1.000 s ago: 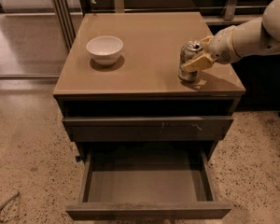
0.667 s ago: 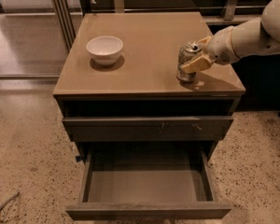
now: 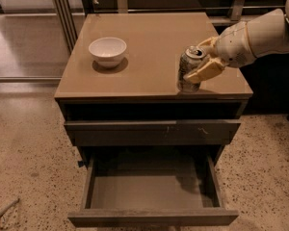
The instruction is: Place 7up can into middle drawer
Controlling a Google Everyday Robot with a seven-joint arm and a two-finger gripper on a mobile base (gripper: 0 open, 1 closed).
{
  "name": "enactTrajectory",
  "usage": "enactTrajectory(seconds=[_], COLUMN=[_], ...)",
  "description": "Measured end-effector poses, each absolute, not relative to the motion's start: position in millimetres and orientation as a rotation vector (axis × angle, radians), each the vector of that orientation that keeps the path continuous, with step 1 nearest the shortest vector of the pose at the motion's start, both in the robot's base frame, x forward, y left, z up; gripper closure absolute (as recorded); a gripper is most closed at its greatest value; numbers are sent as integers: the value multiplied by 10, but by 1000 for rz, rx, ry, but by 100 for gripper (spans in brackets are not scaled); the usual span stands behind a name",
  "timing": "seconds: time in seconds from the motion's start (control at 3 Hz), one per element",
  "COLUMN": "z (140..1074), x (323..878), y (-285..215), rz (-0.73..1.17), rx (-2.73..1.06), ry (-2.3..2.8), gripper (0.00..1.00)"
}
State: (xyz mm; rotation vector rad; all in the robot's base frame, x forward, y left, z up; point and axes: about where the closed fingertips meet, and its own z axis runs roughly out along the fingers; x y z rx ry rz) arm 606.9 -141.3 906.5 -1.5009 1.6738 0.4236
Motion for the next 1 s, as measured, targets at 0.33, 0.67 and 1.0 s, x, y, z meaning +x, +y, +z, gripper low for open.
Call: enactTrajectory(seconds=[0.33,0.67,1.0], z=[9325,9248,9016], x=[5633,5426,5378], y=[-1297,-1280,-1228], rz=[542,611,611], rx=[-1594,-1664,-1683], ry=[1627,1632,1634], gripper=[100,100,100])
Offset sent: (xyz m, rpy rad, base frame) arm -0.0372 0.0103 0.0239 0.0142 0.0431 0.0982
